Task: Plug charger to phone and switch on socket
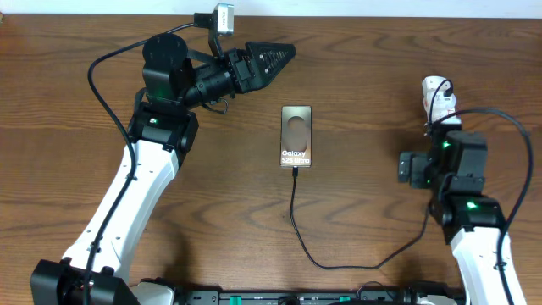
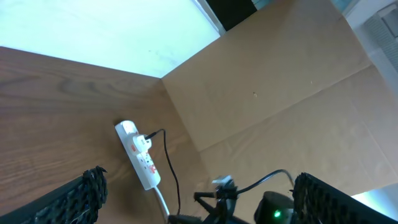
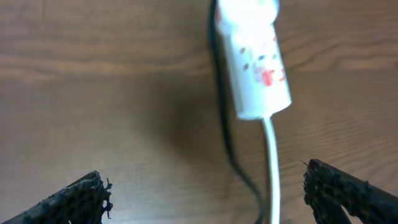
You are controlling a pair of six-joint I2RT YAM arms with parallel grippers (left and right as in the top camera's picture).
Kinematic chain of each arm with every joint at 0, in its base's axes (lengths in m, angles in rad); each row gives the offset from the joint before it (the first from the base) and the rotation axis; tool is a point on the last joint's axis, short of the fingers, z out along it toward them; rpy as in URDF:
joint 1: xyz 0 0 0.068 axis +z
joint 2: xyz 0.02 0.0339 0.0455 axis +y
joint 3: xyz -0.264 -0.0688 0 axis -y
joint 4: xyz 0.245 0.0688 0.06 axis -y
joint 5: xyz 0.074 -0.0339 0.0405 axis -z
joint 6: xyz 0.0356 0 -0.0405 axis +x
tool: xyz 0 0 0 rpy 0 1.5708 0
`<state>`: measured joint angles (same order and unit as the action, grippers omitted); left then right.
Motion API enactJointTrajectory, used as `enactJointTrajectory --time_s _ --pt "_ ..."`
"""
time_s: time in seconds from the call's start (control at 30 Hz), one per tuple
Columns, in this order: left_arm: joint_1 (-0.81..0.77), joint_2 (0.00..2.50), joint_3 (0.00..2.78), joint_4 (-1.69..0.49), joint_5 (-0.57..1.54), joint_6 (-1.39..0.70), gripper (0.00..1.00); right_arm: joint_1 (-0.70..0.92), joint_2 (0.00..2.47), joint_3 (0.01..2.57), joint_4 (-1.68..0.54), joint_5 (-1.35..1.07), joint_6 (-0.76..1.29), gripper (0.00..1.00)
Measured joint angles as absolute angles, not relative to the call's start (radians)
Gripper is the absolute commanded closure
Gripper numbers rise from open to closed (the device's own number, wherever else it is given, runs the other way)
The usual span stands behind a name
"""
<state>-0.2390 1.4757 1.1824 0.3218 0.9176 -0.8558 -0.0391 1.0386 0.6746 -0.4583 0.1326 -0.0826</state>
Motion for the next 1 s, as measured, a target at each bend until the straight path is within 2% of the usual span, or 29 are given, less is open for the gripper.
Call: enactJointTrajectory --time_s 0.6,1.0 --pt "-0.239 1.476 1.182 0.322 0.918 -0.856 0.03 -0.027 0.987 0.319 -0.162 -0.01 -0.088 0.01" --pt "-0.239 1.476 1.182 0.322 0.918 -0.856 0.03 -0.027 0.981 0.226 -0.136 -0.07 -0.088 0.01"
